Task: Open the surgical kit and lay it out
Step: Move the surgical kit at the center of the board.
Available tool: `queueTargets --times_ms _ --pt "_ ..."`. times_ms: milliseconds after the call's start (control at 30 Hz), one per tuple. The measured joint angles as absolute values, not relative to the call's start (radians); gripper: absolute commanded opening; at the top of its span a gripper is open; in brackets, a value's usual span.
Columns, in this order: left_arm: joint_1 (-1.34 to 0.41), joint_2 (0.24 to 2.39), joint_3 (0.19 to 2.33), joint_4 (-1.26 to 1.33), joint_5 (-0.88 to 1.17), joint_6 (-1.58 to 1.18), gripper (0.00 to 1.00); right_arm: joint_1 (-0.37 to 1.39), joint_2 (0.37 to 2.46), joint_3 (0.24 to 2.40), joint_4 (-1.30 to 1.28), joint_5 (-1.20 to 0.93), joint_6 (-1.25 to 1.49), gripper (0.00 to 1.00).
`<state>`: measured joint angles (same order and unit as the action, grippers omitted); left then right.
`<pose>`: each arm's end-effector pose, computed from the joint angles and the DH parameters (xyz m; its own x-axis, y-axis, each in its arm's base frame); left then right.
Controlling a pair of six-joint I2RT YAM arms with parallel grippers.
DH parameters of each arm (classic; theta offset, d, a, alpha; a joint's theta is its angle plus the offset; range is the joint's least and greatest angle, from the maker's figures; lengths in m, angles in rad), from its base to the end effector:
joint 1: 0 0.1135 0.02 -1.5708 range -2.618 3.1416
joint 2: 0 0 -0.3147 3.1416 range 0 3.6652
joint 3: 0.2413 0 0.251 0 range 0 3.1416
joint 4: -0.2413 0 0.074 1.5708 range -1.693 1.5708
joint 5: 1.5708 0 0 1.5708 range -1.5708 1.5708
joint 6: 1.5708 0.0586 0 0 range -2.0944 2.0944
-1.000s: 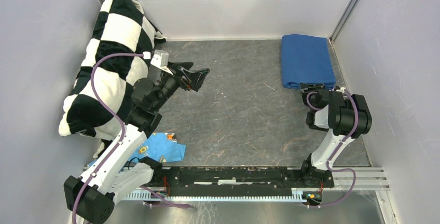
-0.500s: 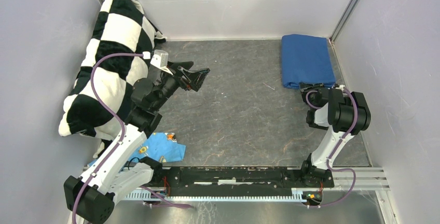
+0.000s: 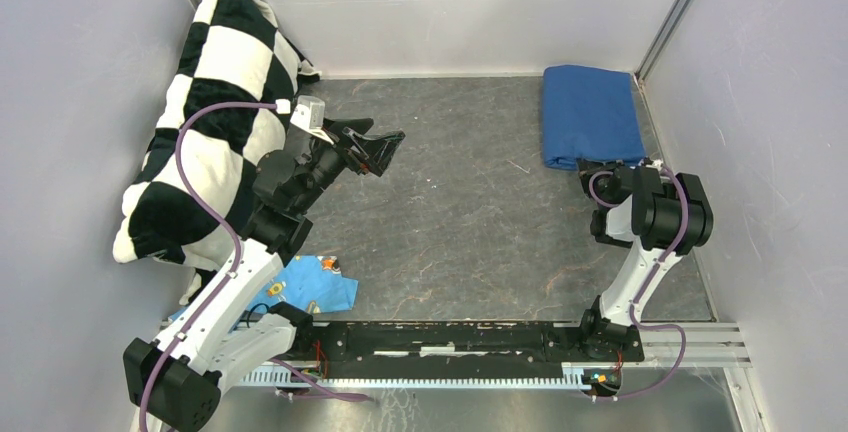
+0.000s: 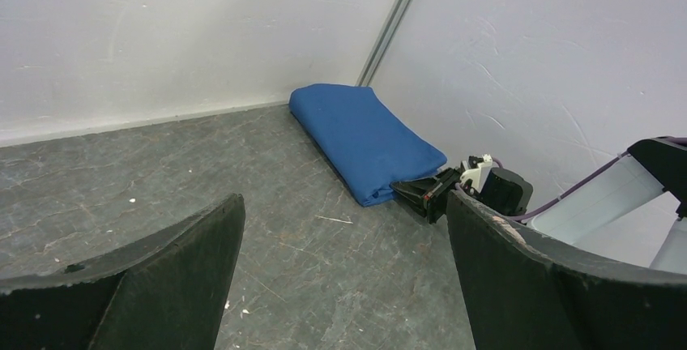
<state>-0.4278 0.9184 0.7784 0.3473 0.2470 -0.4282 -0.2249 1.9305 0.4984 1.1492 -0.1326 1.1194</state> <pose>0.1821 -0.0988 0.4159 -0.0871 -0.4028 -0.9111 0.6418 0.6769 -0.3606 0.3436 -0.0707 0.1381 -0.0311 0.9221 -0.3857 0.2873 0.3778 0.8802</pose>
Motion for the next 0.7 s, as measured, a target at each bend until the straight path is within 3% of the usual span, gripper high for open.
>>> queueTargets --times_ms 67,700 --pt "-0.428 0.918 0.778 0.348 0.247 -0.429 1.00 -0.224 1.937 0.507 1.150 -0.143 1.120 0.00" --pt "-0.428 0.912 0.778 0.347 0.247 -0.429 1.00 -0.147 1.905 0.480 1.179 -0.220 1.057 0.00"
